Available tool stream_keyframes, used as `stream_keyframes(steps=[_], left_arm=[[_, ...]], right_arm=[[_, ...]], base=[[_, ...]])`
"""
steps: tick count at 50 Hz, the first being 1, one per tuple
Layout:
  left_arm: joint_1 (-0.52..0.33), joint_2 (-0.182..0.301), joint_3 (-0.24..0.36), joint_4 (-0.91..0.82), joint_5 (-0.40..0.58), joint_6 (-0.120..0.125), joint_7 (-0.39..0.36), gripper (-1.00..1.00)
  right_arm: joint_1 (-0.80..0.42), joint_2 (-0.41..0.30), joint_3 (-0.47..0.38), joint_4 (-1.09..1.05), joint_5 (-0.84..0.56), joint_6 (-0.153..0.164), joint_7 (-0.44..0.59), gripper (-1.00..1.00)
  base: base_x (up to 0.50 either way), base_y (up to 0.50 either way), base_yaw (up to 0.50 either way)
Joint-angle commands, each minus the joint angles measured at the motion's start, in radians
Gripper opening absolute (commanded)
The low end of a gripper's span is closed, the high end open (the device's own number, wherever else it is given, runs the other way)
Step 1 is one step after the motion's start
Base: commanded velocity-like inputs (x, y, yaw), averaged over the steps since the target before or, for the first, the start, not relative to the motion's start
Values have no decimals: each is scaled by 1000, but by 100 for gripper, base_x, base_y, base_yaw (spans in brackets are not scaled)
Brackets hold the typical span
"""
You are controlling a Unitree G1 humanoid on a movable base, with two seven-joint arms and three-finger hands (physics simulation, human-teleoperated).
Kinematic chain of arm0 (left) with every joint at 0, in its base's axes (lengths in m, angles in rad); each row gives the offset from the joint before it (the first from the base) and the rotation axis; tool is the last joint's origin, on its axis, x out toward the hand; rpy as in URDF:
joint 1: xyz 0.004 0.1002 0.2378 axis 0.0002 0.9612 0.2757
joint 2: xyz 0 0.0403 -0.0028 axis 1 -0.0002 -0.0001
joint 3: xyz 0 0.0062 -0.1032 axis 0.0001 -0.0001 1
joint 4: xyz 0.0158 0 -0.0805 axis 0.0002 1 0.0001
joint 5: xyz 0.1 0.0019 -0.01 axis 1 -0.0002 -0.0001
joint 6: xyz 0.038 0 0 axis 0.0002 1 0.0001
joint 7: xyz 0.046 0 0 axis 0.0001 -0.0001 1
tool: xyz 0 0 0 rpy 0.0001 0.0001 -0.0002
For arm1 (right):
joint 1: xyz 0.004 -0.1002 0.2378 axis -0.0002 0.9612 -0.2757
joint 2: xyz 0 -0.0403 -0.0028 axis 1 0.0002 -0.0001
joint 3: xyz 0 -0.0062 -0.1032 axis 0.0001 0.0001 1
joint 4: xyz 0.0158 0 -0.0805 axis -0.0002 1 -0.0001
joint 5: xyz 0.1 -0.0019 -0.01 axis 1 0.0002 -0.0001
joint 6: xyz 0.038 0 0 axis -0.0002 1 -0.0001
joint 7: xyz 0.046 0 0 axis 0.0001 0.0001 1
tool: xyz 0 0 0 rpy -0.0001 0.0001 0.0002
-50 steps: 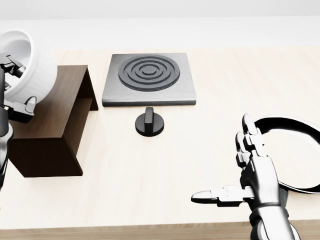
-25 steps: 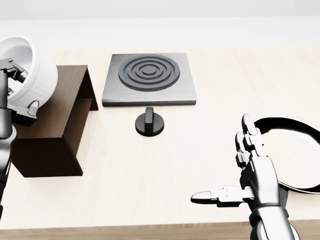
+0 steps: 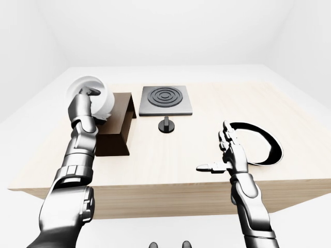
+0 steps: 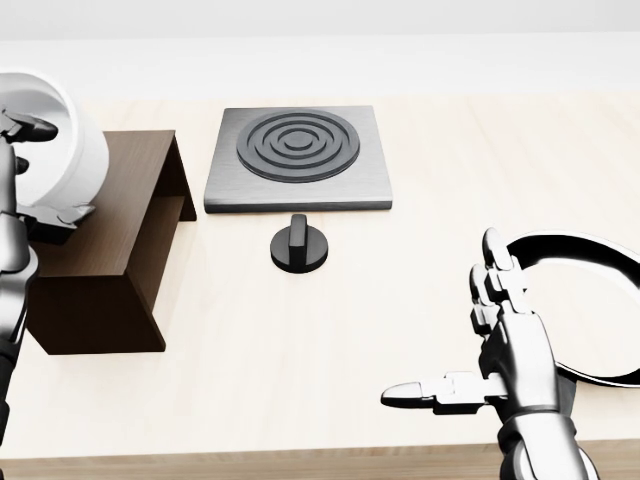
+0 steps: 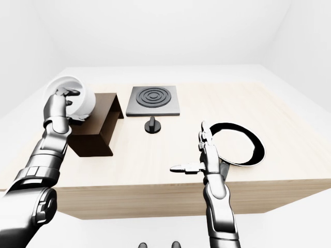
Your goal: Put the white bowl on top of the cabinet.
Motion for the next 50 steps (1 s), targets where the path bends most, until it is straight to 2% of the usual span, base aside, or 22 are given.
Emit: stream_keyframes(steps=[1,23,29,31,35,36,38,41,50], left_arm=[[3,-1,2,-19,18,0,9,100],[45,-22,5,-167,63,0,-34,100],[68,-37,13,-223,55,0,-46,100],[82,-45,15,-242,37,0,-72,100],[130,-56,18,-344,48,0,-80,100],[162,-66,14,-413,41,0,-124,100],[182,-74,17,-459,60,0,-120,100],[226,-93,22,-563,66,0,-152,100],[380,-167,21,-815,67,0,-223,100]], right_arm=[[2,0,0,-1,0,0,1,100],[-1,2,7,9,-6,0,0,100],[1,2,7,7,-6,0,1,100],[3,2,7,5,-6,0,2,100],[-1,3,11,17,-10,0,0,100],[0,5,15,17,-15,0,-2,100],[2,6,18,9,-14,0,-1,100],[7,9,26,7,-20,0,-3,100],[-21,11,31,17,-18,0,-10,100]], base=[[0,0,0],[0,0,0],[0,0,0],[0,0,0],[0,0,0],[0,0,0],[0,0,0],[0,0,0],[0,0,0]])
